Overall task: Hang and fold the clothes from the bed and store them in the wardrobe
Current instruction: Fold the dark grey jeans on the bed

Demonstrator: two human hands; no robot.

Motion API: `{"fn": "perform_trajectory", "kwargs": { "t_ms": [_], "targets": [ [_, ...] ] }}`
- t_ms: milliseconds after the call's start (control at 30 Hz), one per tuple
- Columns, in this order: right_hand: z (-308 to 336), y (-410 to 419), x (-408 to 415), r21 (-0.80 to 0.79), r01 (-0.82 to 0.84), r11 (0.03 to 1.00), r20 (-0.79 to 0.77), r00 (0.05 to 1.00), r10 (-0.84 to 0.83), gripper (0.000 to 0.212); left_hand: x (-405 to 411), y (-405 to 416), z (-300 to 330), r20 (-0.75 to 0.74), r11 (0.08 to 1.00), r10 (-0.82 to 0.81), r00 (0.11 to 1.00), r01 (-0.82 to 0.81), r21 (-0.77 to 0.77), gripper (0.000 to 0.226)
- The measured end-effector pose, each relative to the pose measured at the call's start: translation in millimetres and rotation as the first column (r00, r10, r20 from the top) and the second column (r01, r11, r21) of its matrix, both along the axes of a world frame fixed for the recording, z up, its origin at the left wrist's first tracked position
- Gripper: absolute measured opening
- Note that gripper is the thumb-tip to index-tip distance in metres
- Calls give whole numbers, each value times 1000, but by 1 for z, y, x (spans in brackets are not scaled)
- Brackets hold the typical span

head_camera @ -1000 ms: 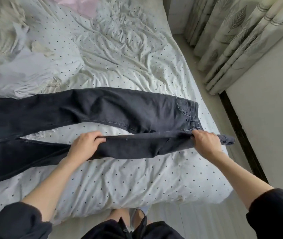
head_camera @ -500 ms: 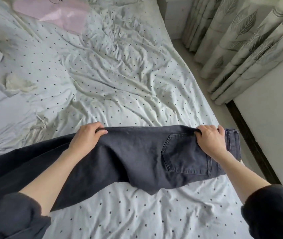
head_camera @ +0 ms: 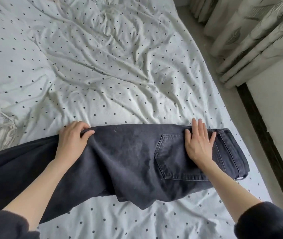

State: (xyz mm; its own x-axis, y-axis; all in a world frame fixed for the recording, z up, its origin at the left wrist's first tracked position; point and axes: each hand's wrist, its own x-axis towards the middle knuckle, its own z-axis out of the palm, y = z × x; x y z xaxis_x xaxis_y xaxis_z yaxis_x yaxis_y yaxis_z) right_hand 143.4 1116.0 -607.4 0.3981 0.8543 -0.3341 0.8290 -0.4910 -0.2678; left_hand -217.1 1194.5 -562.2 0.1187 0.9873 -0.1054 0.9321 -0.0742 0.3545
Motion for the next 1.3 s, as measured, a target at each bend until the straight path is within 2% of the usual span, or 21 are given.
{"fn": "perform_trajectory", "kwargs": {
  "t_ms": [100, 233, 400, 600, 667, 767, 900, 967, 1067, 1167, 1300],
  "targets": [
    [15, 0, -28, 0, -95, 996, -1, 996, 95, 58, 1, -10, 6, -41, 998, 20, 999, -17, 68, 13],
    [25, -19, -87, -35, -284, 958, -32, 959, 282, 63, -17, -31, 20, -116, 997, 50, 992, -42, 70, 22],
    [37, -35, -134, -24, -323, 946, -62, 945, 321, 66, -74, -62, 35, -194, 994, 107, 975, -101, 39, 43],
    [66, -39, -215, 81, -432, 898, -194, 877, 440, 59, -156, -107, 40, -214, 972, 236, 948, -234, 34, 44],
    [75, -36, -251, 131, -445, 886, -179, 868, 462, 60, -191, -120, 36, -235, 963, 267, 935, -265, 40, 42],
    [85, -31, -302, 208, -494, 844, -36, 859, 511, 57, -244, -132, 29, -342, 951, 279, 897, -308, -33, 44],
    [93, -22, -385, 280, -627, 727, 51, 766, 641, 50, -319, -142, 27, -423, 950, 209, 882, -286, -128, 35],
    [95, -11, -423, 259, -680, 685, 59, 720, 692, 50, -347, -142, 33, -399, 961, 179, 899, -246, -123, 27],
    [94, 8, -494, 230, -777, 586, 82, 616, 784, 49, -394, -135, 51, -322, 990, 141, 936, -136, 39, 18],
    [94, 16, -529, 257, -808, 530, 85, 566, 820, 44, -408, -108, 65, -310, 972, 68, 948, 7, 237, 11],
    [89, 27, -541, 172, -812, 558, 101, 578, 810, 38, -420, -77, 58, -264, 983, 42, 964, 7, 182, 14]
  ]
}}
